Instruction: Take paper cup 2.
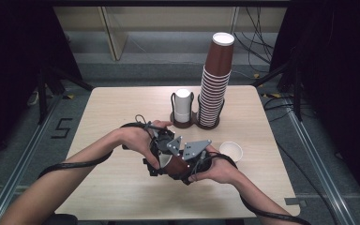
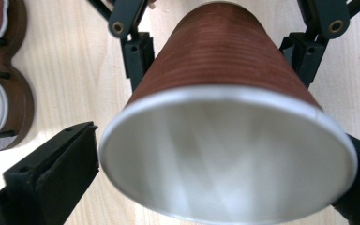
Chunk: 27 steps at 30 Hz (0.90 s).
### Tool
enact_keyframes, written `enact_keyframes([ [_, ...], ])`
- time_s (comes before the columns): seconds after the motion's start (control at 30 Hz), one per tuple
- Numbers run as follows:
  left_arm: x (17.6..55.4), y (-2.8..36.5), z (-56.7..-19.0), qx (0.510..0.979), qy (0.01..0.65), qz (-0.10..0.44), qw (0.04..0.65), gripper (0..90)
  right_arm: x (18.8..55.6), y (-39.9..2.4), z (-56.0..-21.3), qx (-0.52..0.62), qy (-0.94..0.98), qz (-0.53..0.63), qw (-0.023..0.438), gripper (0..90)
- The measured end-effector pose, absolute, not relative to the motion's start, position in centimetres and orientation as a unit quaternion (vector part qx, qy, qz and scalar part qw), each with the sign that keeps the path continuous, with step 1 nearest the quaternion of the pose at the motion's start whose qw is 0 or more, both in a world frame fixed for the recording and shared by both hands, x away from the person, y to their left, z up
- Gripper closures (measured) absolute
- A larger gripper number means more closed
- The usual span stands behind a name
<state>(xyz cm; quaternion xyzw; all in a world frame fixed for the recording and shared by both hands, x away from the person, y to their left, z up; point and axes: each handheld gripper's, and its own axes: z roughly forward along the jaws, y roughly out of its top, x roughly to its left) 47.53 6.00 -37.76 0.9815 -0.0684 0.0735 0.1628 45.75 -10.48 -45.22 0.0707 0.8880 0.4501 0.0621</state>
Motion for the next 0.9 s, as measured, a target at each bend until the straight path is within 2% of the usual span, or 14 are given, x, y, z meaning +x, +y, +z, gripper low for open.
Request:
enact_keyframes([
  [0.07, 47.5, 6.2, -37.7, 0.98, -0.061, 0.074, 0.175, 0.0, 45.5, -10.7, -45.2, 0.089, 0.888, 0.447, 0.058, 20.2],
  [0.13, 47.6, 6.4, -37.7, 0.979, -0.059, 0.077, 0.181, 0.0, 45.8, -10.9, -45.2, 0.077, 0.885, 0.453, 0.075, 20.2],
  [0.23, 47.6, 6.6, -37.7, 0.977, -0.054, 0.079, 0.188, 0.0, 45.6, -11.2, -45.2, 0.097, 0.886, 0.45, 0.063, 20.1],
  [0.33, 47.6, 7.0, -37.7, 0.976, -0.049, 0.083, 0.196, 0.0, 45.9, -11.6, -45.1, 0.085, 0.88, 0.459, 0.086, 20.2],
  [0.4, 47.6, 7.3, -37.7, 0.974, -0.045, 0.086, 0.204, 0.0, 45.8, -11.9, -45.0, 0.094, 0.878, 0.463, 0.081, 20.1],
  [0.53, 47.7, 7.9, -37.5, 0.971, -0.033, 0.09, 0.221, 0.0, 45.9, -12.6, -44.9, 0.097, 0.873, 0.468, 0.098, 20.1],
  [0.6, 47.7, 8.1, -37.4, 0.969, -0.031, 0.09, 0.226, 0.0, 45.7, -12.8, -44.8, 0.114, 0.87, 0.471, 0.089, 20.1],
  [0.9, 47.6, 8.5, -37.4, 0.966, -0.025, 0.09, 0.241, 0.0, 45.8, -13.6, -44.4, 0.124, 0.86, 0.485, 0.103, 20.1],
])
